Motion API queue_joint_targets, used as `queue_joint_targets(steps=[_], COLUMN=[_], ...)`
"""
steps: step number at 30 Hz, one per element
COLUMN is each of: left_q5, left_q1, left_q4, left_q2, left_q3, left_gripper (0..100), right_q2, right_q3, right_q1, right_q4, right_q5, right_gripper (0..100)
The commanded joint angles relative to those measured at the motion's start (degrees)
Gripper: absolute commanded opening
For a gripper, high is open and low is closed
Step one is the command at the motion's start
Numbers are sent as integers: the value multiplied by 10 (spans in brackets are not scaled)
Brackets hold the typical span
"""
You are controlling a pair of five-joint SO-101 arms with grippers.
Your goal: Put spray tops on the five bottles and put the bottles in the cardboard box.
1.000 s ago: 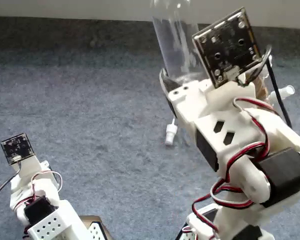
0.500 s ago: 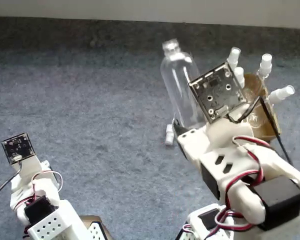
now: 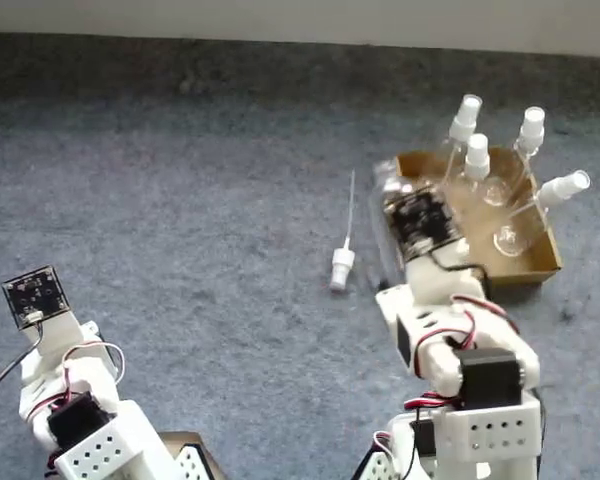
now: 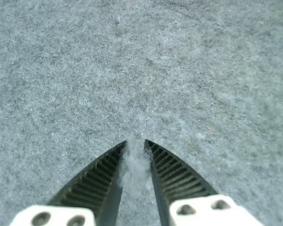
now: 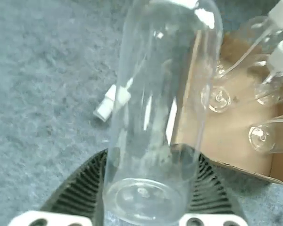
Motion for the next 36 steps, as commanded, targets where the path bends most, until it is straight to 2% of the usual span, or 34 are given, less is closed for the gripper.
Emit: queue_joint_targets(steps=[1, 7, 13, 19, 22, 24, 29, 36], left_q5=[-4, -4, -4, -4, -4, -4, -4, -4], left_q1=[13, 13, 13, 14, 14, 14, 14, 14], left_q4=[-7, -7, -7, -7, -7, -7, -7, -7], left_q2=[-3, -3, -3, -3, -3, -3, -3, -2], left_q3=[12, 12, 12, 12, 12, 12, 12, 12], left_gripper=[8, 8, 8, 8, 8, 8, 8, 8], right_q2=[-59, -128, -189, -269, -308, -334, -355, -353], right_q3=[109, 250, 342, 392, 405, 406, 403, 401], right_q1=[10, 11, 11, 11, 11, 11, 11, 11], right_q4=[-51, -70, -67, -65, -32, 14, 86, 87], right_q5=[47, 131, 325, 434, 480, 514, 527, 527], right_gripper=[99, 99, 99, 99, 115, 168, 289, 305])
